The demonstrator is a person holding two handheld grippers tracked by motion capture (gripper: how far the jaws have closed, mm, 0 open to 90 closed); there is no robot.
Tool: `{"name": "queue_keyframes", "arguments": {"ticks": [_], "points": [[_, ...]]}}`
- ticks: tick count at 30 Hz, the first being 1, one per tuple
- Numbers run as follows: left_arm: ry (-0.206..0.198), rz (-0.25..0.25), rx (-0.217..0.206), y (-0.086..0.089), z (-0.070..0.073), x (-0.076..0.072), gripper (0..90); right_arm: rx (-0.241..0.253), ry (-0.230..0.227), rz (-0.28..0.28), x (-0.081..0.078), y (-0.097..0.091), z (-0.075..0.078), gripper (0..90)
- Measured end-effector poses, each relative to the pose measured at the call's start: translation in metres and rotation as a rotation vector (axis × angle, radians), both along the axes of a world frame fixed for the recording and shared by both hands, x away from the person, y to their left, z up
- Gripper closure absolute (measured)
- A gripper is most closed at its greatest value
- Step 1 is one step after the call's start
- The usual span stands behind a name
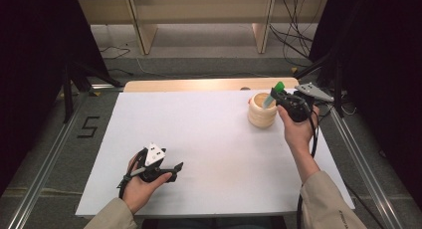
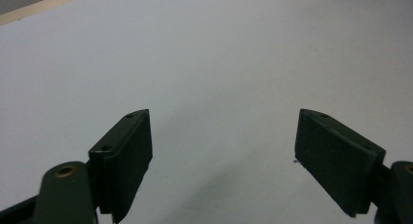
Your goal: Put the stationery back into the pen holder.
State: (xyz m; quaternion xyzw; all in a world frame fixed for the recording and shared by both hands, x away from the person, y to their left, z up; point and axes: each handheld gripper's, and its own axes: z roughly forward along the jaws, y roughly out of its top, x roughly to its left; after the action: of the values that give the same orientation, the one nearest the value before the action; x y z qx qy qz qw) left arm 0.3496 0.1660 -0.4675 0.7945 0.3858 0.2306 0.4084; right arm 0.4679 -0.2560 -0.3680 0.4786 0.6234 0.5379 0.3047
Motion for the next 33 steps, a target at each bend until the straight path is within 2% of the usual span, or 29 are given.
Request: {"name": "queue_keyframes", "arguments": {"ticks": [12, 18, 33], "points": [[0.000, -0.002, 0.001, -0.001, -0.001, 0.000, 21.3, -0.013, -0.006, -0.025, 0.007, -0.001, -0.001, 74.6], [0.002, -0.005, 0.004, -0.001, -0.001, 0.000, 21.3, -0.035, -0.011, -0.033, 0.012, 0.000, -0.003, 74.7], [0.005, -0.005, 0.000, -0.002, -0.002, 0.000, 21.3, -0.082, 0.020, -0.049, 0.021, 0.002, -0.015, 74.6]]}}
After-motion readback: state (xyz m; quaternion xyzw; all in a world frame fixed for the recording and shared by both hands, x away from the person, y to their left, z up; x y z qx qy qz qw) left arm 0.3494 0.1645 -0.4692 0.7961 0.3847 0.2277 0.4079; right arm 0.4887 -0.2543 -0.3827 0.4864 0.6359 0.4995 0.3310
